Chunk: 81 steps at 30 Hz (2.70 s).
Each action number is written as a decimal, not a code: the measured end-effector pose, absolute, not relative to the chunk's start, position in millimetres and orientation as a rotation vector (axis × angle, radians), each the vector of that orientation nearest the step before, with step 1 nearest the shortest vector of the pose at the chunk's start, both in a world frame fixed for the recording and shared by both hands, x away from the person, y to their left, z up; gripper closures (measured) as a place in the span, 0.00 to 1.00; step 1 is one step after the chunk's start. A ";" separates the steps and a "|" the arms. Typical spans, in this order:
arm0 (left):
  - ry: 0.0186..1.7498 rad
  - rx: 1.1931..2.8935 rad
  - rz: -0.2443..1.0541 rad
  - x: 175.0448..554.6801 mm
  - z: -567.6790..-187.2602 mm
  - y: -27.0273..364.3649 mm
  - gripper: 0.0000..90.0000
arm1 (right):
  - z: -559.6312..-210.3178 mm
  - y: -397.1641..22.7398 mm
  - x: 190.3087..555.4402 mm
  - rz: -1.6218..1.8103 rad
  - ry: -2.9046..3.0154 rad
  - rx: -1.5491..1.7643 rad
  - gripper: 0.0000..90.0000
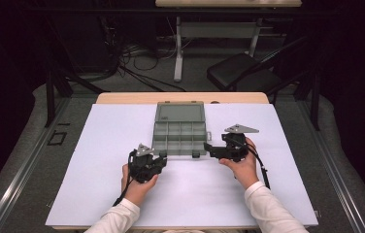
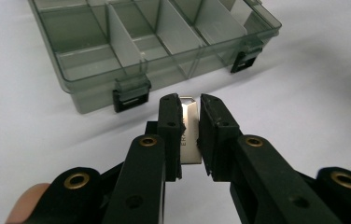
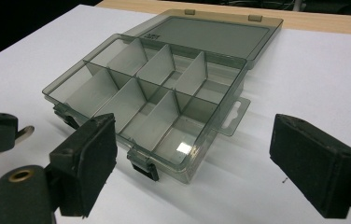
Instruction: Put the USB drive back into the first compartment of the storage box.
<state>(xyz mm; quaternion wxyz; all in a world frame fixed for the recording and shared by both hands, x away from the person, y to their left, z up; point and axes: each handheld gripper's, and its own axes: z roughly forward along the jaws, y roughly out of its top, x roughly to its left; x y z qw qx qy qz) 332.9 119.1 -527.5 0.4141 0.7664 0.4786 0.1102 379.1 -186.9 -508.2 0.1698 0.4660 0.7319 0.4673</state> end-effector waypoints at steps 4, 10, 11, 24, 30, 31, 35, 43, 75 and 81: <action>1.219 1.915 0.271 335.8 -527.3 123.2 0.88 | -506.6 -187.7 377.5 1.327 2.070 1.323 0.16; 1.228 1.921 0.275 336.8 -527.0 127.4 0.88 | -507.1 -187.8 379.5 1.333 2.065 1.322 0.16; 1.233 1.915 0.284 337.0 -527.3 127.2 0.88 | -507.1 -187.9 379.7 1.333 2.066 1.324 0.16; 1.217 1.935 0.272 349.9 -513.6 124.1 0.88 | -509.7 -186.0 380.8 1.318 2.077 1.333 0.16; 1.218 1.944 0.250 362.8 -505.5 121.9 0.88 | -509.2 -186.2 380.4 1.329 2.077 1.325 0.16; 1.226 1.938 0.238 368.9 -502.2 121.5 0.88 | -509.1 -186.7 380.4 1.328 2.074 1.327 0.16; 1.228 1.943 0.245 377.6 -496.3 119.3 0.88 | -509.7 -187.4 381.0 1.325 2.073 1.334 0.16; 1.237 1.998 0.328 402.2 -483.5 110.5 0.88 | -509.3 -189.1 380.5 1.324 2.064 1.343 0.16; 1.345 2.011 0.368 469.5 -503.1 111.8 0.88 | -512.3 -187.2 381.3 1.312 2.084 1.341 0.16; 1.398 1.962 0.383 477.7 -509.6 115.3 0.88 | -513.1 -186.3 381.6 1.311 2.091 1.337 0.16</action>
